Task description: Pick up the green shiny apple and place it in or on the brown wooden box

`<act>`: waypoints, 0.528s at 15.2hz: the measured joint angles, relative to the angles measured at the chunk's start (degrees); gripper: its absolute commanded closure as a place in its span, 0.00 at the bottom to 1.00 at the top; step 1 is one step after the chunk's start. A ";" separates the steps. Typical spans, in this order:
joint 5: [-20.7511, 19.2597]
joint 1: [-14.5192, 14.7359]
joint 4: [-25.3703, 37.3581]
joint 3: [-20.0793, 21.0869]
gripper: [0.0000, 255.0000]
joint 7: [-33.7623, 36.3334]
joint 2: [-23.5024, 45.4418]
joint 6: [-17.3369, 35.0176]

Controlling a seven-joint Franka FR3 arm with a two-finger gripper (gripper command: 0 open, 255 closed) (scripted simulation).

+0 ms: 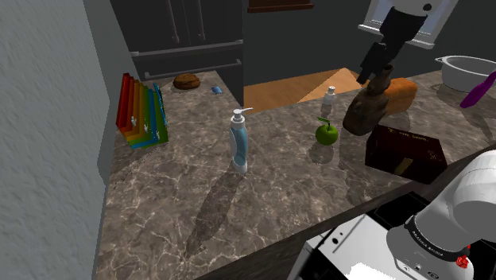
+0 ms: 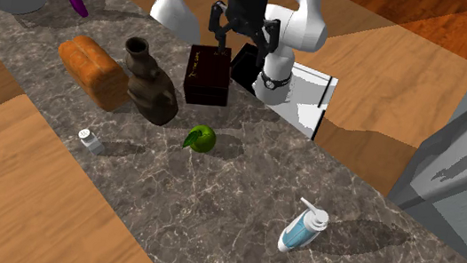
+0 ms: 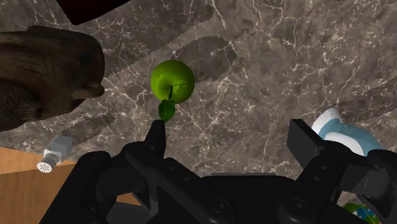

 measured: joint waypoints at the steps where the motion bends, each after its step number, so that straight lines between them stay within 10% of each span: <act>1: 0.00 0.00 0.00 0.00 0.00 0.00 0.00 0.00; 8: -0.03 0.02 -5.02 -4.57 0.00 -5.00 5.93 9.50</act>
